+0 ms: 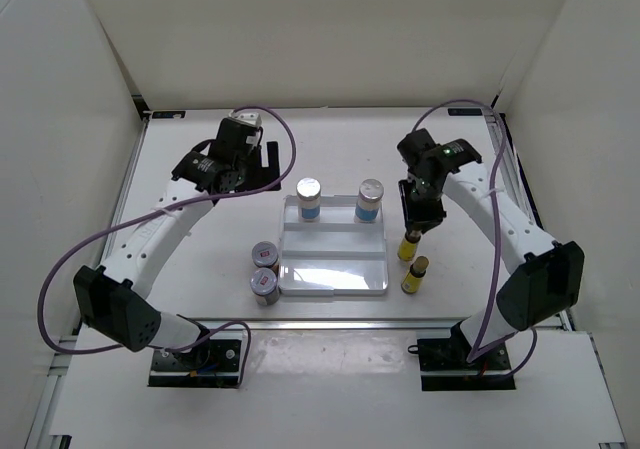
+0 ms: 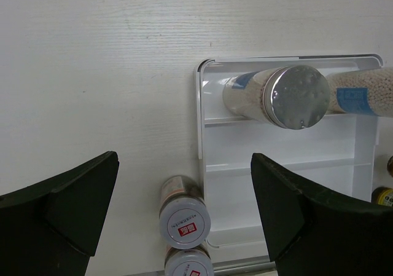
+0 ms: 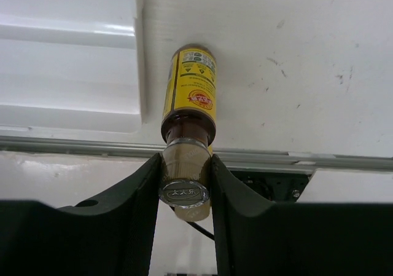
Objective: Organize the condiment bottles
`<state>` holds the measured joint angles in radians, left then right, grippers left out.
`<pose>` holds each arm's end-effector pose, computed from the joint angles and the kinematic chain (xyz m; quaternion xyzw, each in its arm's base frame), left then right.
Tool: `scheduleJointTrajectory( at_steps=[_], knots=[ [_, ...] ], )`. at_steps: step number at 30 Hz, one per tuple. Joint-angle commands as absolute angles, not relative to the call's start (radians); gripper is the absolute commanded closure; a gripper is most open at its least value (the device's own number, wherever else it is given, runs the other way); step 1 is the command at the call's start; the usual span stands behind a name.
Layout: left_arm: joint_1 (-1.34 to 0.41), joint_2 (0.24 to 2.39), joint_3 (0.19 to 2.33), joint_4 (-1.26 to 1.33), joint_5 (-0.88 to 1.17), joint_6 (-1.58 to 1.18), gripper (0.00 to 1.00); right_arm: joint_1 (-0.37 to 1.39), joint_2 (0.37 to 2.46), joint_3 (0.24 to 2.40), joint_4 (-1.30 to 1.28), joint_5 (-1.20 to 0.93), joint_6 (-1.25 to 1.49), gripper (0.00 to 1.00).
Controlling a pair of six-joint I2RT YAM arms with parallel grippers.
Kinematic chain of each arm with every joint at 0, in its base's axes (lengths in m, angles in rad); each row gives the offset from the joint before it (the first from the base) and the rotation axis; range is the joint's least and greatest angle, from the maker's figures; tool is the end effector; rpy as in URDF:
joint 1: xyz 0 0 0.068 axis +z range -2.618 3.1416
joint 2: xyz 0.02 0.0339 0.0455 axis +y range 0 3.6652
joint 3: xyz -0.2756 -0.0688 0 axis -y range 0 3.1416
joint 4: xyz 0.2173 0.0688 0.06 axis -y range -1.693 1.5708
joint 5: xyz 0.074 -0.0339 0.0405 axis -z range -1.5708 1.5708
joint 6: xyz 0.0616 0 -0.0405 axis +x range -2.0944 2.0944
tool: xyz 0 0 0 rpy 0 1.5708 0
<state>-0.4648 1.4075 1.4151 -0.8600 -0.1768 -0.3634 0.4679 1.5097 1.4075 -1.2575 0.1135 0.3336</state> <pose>0.2557 -0.1161 0.3457 0.0163 0.9329 -0.0652 0.3538 0.2297 0.1082 0.2939 -0.0607 0.9910 -0.0109 0.1189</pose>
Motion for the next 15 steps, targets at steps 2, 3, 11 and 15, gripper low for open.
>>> scheduleJointTrajectory(
  at_steps=[2, 3, 11, 15],
  knots=[
    [-0.46, 1.356, 1.407, -0.854, -0.192, -0.353, 0.0, 0.489, 1.486, 1.575, -1.319, 0.149, 0.333, 1.0],
    [-0.46, 1.356, 1.398, -0.854, -0.192, -0.353, 0.0, 0.498, 1.505, 1.598, -1.319, 0.149, 0.333, 1.0],
    [-0.46, 1.336, 1.397, -0.854, -0.192, -0.353, 0.0, 0.583, 1.623, 1.752, -1.331, 0.14, 0.302, 1.0],
    [-0.46, 1.325, 1.388, -0.854, -0.192, -0.353, 0.0, 0.611, 1.672, 1.766, -1.31, 0.14, 0.282, 1.0]
  ],
)
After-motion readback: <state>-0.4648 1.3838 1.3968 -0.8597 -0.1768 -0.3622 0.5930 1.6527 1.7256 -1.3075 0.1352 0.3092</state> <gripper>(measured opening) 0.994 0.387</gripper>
